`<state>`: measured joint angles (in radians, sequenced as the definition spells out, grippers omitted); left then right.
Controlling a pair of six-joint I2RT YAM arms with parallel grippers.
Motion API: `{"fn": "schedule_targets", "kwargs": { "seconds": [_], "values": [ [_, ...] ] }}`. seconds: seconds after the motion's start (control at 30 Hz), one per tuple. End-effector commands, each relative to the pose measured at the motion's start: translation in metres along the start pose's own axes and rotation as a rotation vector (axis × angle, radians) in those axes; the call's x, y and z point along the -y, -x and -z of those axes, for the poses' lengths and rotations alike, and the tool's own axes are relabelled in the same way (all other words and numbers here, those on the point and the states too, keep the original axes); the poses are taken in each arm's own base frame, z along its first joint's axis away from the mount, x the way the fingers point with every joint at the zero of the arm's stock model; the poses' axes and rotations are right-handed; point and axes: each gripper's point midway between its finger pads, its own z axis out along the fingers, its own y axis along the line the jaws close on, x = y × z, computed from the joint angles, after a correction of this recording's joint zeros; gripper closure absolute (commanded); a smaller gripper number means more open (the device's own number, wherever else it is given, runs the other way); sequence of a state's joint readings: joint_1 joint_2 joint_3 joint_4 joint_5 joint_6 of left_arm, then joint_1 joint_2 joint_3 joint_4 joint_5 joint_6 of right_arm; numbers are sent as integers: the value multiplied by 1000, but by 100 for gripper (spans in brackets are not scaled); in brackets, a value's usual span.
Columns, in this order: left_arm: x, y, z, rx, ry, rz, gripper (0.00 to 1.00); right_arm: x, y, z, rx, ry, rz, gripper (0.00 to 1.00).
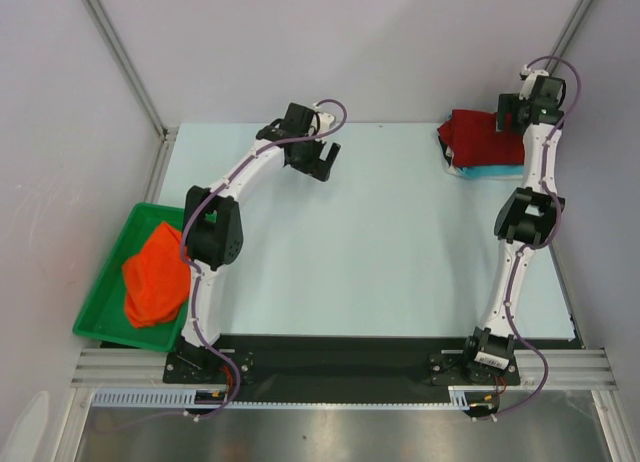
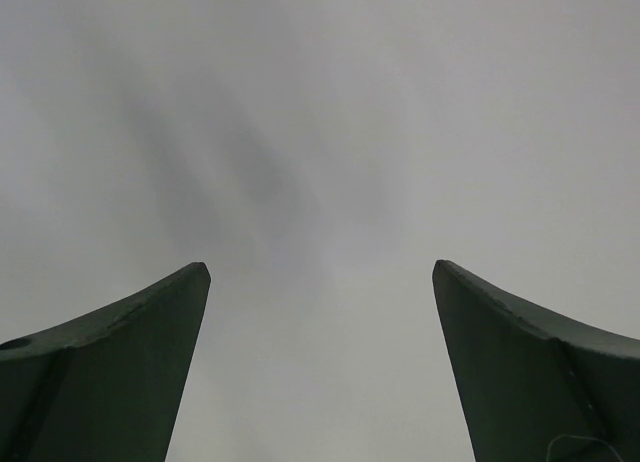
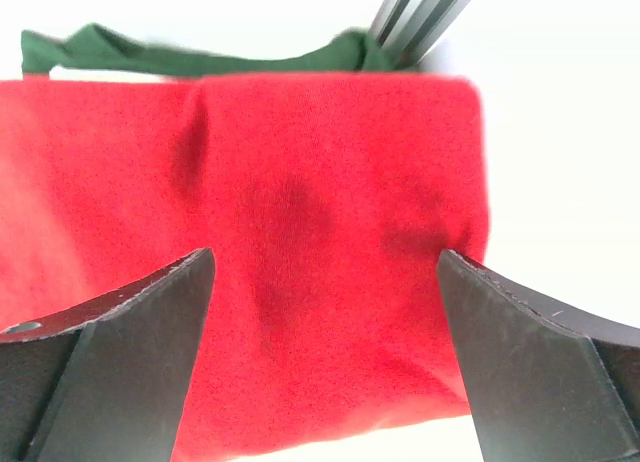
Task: Fold and stack the t-shirts
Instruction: Reset both grippers
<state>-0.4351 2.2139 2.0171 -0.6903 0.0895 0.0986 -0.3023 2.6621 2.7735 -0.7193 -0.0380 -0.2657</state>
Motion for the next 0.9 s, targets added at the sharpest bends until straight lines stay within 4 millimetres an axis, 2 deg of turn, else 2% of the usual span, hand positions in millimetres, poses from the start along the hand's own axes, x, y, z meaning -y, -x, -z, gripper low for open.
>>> {"fn": "schedule_targets", "kwargs": {
  "seconds": [0.0, 0.07, 0.1, 0.17, 0.2, 0.27, 0.3, 0.33, 0.37, 0.4, 0.47, 0.5, 0.53, 0.57, 0.6, 0.63, 0.67, 0.7, 0.73, 0.83, 0.87],
  "values": [
    [1, 32, 17, 91, 9, -35, 0, 15, 61, 30, 151, -111, 30, 0],
    [-4, 40, 22, 117, 40, -34, 0, 12, 75, 43, 178, -103, 34, 0],
    [-6, 45, 26, 133, 51, -36, 0, 9, 89, 59, 206, -90, 32, 1],
    [-13, 53, 33, 160, 98, -48, 0, -6, 95, 70, 209, -51, 21, 0],
    [-18, 63, 43, 193, 134, -53, 0, -21, 104, 84, 221, 5, 23, 0],
    [-26, 71, 54, 215, 188, -79, 0, -58, 102, 94, 199, 93, 25, 0],
    [-29, 76, 61, 234, 206, -80, 0, -85, 91, 100, 158, 193, 32, 0],
    [-32, 79, 65, 243, 222, -83, 0, -102, 83, 102, 130, 237, 33, 1],
    [-35, 80, 67, 249, 233, -83, 0, -135, 78, 107, 108, 300, 40, 0],
    [-37, 82, 69, 261, 239, -77, 0, -153, 56, 102, 38, 334, 6, 0],
    [-46, 82, 68, 264, 251, -37, 0, -188, 45, 110, -3, 394, -9, 0],
    [-51, 81, 69, 260, 269, -20, 0, -200, 35, 108, -30, 396, -25, 0],
    [-56, 78, 68, 255, 276, 8, 0, -206, 36, 112, -29, 380, -23, 0],
    [-59, 78, 70, 258, 271, 21, 0, -222, 34, 116, -32, 368, -4, 0],
    [-57, 78, 69, 261, 244, 32, 0, -226, 35, 117, -28, 367, -1, 0],
    [-64, 76, 71, 264, 238, 78, 0, -232, 26, 117, -50, 371, 1, 0],
    [-67, 72, 69, 250, 235, 105, 0, -233, 26, 122, -50, 362, 5, 0],
    [-69, 68, 68, 243, 234, 130, 0, -240, 21, 124, -63, 360, 16, 0],
    [-70, 63, 64, 229, 229, 144, 0, -243, 7, 122, -94, 357, 37, 0],
    [-63, 56, 56, 217, 202, 171, 0, -254, -9, 125, -133, 387, 59, 0],
    [-61, 54, 52, 207, 203, 163, 0, -256, -21, 123, -164, 393, 53, 0]
  ]
}}
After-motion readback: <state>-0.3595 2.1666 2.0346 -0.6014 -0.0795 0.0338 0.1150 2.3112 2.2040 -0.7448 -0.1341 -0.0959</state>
